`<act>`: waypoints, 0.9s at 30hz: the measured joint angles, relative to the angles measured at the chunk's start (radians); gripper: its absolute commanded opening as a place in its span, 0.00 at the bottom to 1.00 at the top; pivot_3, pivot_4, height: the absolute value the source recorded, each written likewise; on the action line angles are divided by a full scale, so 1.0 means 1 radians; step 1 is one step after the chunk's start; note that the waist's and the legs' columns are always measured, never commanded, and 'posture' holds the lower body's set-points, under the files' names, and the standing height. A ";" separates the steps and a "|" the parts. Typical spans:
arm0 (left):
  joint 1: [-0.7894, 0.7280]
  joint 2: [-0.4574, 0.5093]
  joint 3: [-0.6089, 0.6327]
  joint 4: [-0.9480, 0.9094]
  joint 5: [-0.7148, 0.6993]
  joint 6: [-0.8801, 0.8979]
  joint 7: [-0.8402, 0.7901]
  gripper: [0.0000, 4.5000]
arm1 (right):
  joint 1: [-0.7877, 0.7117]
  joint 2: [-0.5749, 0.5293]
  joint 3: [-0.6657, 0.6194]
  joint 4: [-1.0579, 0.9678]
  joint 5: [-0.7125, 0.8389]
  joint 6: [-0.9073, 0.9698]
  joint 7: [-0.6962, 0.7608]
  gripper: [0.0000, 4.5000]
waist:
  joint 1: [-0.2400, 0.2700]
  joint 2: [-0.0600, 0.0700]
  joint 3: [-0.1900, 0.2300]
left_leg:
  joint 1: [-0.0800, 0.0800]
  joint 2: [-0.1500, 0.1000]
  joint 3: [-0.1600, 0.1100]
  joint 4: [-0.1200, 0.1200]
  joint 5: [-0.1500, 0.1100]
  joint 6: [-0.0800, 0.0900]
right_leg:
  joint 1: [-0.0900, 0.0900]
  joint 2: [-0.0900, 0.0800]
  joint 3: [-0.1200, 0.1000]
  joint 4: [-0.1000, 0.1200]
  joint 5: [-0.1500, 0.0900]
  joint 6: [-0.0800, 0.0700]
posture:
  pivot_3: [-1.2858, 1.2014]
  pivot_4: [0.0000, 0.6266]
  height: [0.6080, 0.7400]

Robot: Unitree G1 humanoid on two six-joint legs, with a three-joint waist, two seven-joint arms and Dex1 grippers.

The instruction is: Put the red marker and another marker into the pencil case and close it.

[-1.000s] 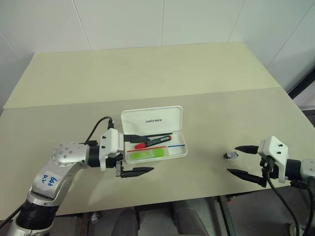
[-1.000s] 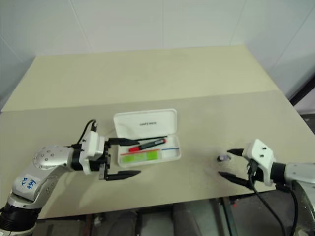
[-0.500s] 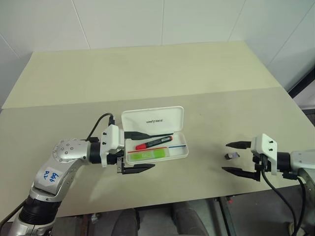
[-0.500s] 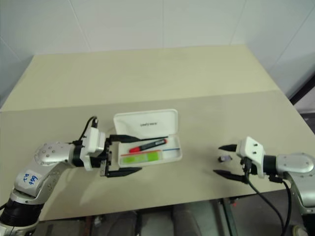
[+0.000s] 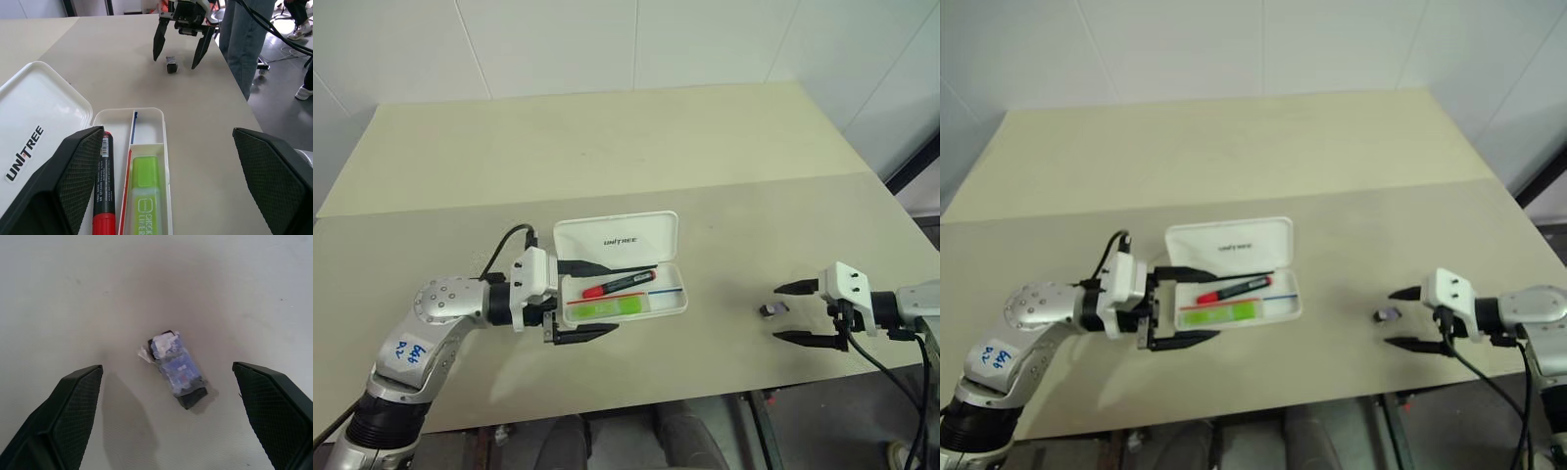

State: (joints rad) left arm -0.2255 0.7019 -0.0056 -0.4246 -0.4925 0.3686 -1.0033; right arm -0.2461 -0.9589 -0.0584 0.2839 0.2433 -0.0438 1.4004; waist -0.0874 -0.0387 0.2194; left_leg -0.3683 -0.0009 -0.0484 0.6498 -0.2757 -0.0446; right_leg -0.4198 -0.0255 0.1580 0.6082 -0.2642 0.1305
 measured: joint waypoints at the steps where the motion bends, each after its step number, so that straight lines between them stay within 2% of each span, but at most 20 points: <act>1: 0.000 0.000 0.000 0.000 0.000 0.000 0.002 1.00 | -0.008 0.008 0.012 0.001 0.000 -0.001 0.001 1.00 | 0.000 0.000 0.000 | 0.000 0.000 0.000 0.000 0.000 0.000 | 0.000 0.000 0.000 0.000 0.000 0.000 | 0.52 0.24 1.00; 2: 0.000 0.000 0.000 -0.001 0.000 0.000 0.003 1.00 | -0.011 0.018 0.014 0.002 -0.001 -0.002 0.001 1.00 | 0.000 0.000 0.000 | 0.000 0.000 0.000 0.000 0.000 0.000 | 0.000 0.000 0.000 0.000 0.000 0.000 | 0.52 0.24 1.00; 5: -0.001 0.000 0.000 0.000 0.000 0.000 0.005 1.00 | -0.019 0.028 0.025 0.020 -0.002 -0.003 0.002 0.87 | 0.001 0.000 0.000 | 0.000 0.000 0.000 0.000 0.000 0.000 | 0.000 0.000 0.000 0.000 0.000 0.001 | 0.52 0.24 1.00; 14: -0.014 0.001 0.000 0.000 0.001 0.000 0.006 1.00 | -0.035 0.048 0.051 0.032 0.002 -0.028 0.021 0.15 | -0.007 0.000 0.000 | 0.002 0.000 0.000 0.002 0.000 0.000 | 0.002 0.000 0.001 0.001 0.001 -0.001 | 0.52 0.24 1.00; 15: -0.014 0.002 0.000 0.000 0.001 0.000 0.006 1.00 | -0.035 0.048 0.051 0.034 0.003 -0.033 0.021 0.10 | -0.008 0.000 0.000 | 0.003 0.000 0.000 0.003 0.000 0.000 | 0.004 0.000 0.001 0.001 0.000 -0.001 | 0.52 0.24 1.00; 23: -0.015 0.005 0.001 0.005 0.006 -0.005 0.007 1.00 | -0.056 0.065 0.054 0.033 -0.010 -0.042 0.008 0.08 | -0.016 0.000 0.000 | 0.008 -0.001 0.001 0.002 0.000 0.000 | 0.009 0.000 0.003 -0.002 0.000 -0.001 | 0.52 0.24 1.00; 27: -0.015 0.009 0.008 0.008 0.008 -0.014 0.006 1.00 | -0.096 0.102 0.060 -0.050 0.001 -0.003 0.001 0.08 | -0.028 0.000 0.000 | 0.009 0.000 0.002 0.000 0.000 0.000 | 0.009 0.000 0.003 -0.002 0.000 -0.001 | 0.52 0.24 1.00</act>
State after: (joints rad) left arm -0.2408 0.7110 0.0019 -0.4165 -0.4843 0.3549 -0.9972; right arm -0.3423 -0.8570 0.0019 0.2342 0.2440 -0.0469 1.4019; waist -0.1150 -0.0389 0.2196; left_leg -0.3593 -0.0009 -0.0469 0.6496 -0.2756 -0.0445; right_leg -0.4112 -0.0252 0.1613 0.6065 -0.2641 0.1292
